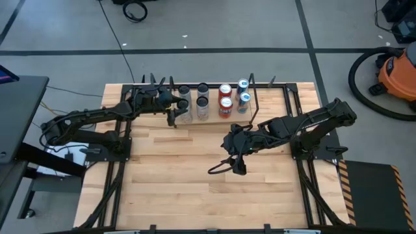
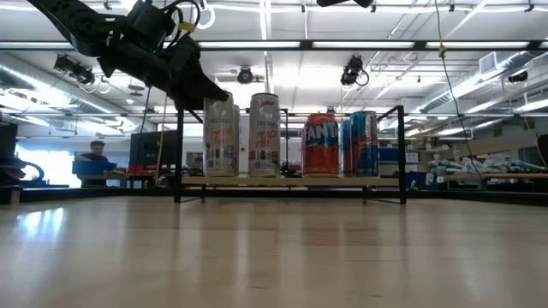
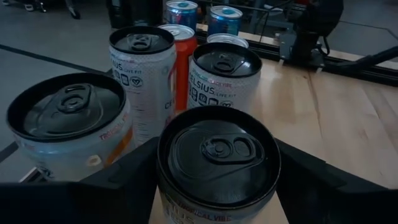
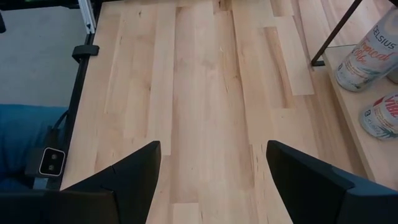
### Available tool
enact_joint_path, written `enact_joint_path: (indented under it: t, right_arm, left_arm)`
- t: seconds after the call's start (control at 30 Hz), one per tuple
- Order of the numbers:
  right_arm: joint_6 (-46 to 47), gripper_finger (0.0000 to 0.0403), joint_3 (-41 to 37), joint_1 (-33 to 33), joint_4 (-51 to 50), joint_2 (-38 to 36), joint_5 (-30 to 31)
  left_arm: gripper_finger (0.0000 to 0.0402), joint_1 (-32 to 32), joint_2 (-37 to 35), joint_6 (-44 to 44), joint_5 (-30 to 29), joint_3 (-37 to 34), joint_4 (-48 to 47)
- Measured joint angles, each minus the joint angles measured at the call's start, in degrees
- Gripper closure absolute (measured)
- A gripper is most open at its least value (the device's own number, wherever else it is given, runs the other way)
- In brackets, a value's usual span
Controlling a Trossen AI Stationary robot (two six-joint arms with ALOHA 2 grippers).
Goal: Place canned beverage on shelf
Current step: Put the white and pink soda can aligned with the other white and pink soda can on the shelf, then return to Home Position
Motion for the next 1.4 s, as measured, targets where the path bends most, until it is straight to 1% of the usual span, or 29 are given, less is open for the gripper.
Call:
enact_joint_path:
  t: [0.1,0.23,0.4,1.1,1.3,1.4]
  right_arm:
    - [0.0,0.0102,0.0,0.0,0.0,0.0,0.0]
    - [0.0,0.0102,0.0,0.0,0.1,0.0,0.1]
    - [0.0,0.0102,0.0,0.0,0.2,0.0,0.1]
    - [0.0,0.0102,0.0,0.0,0.2,0.0,0.1]
    - [0.0,0.0102,0.0,0.0,0.2,0.0,0.1]
    - [0.0,0.0102,0.0,0.0,0.2,0.0,0.1]
  left_arm:
    - [0.0120,0.0,0.0,1.0,-0.4,0.0,-0.1]
    - [0.0104,0.0,0.1,1.4,-2.9,-0.1,0.5]
    - [0.0095,0.1,0.2,1.5,-3.8,-0.2,1.5]
    - [0.0092,0.0,0.2,1.1,-3.7,-0.2,2.5]
    - [0.0092,0.0,0.1,0.7,-3.6,2.1,2.8]
    - [0.0092,0.0,0.1,0.6,-2.7,3.1,2.4]
